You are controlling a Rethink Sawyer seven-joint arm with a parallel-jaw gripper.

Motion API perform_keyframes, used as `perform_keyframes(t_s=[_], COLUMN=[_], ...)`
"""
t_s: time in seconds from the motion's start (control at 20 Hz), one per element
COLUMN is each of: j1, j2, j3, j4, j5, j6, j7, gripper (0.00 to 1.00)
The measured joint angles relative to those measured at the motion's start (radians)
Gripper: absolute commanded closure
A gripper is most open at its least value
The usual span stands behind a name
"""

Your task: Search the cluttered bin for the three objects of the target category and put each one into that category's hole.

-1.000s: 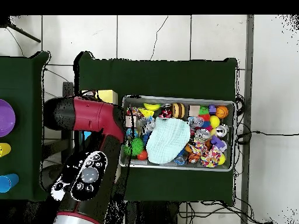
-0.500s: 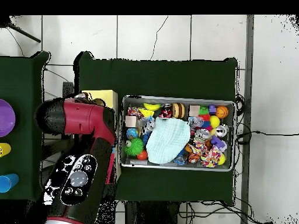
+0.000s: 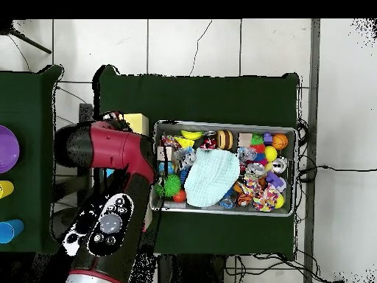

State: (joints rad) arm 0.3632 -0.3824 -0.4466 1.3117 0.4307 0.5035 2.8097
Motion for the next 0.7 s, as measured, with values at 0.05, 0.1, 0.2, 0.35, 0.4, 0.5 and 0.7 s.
perform_keyframes(t_s=[0.05, 0.1, 0.2, 0.35, 0.4, 0.5, 0.7], j1=[0.000, 0.000, 0.003, 0.008, 0.009, 0.018, 0.031], j2=[-0.002, -0.003, -0.008, -0.012, -0.012, -0.012, -0.012], j3=[0.000, 0.000, 0.000, 0.000, 0.000, 0.000, 0.000], j4=[0.005, 0.010, 0.022, 0.032, 0.033, 0.033, 0.033], j5=[0.000, 0.000, 0.000, 0.000, 0.000, 0.001, 0.001], j6=[-0.004, -0.005, -0.005, -0.005, -0.005, -0.005, -0.005], j7=[0.000, 0.000, 0.000, 0.000, 0.000, 0.000, 0.000], gripper=[1.00, 1.00, 1.00, 1.00, 1.00, 1.00, 1.00])
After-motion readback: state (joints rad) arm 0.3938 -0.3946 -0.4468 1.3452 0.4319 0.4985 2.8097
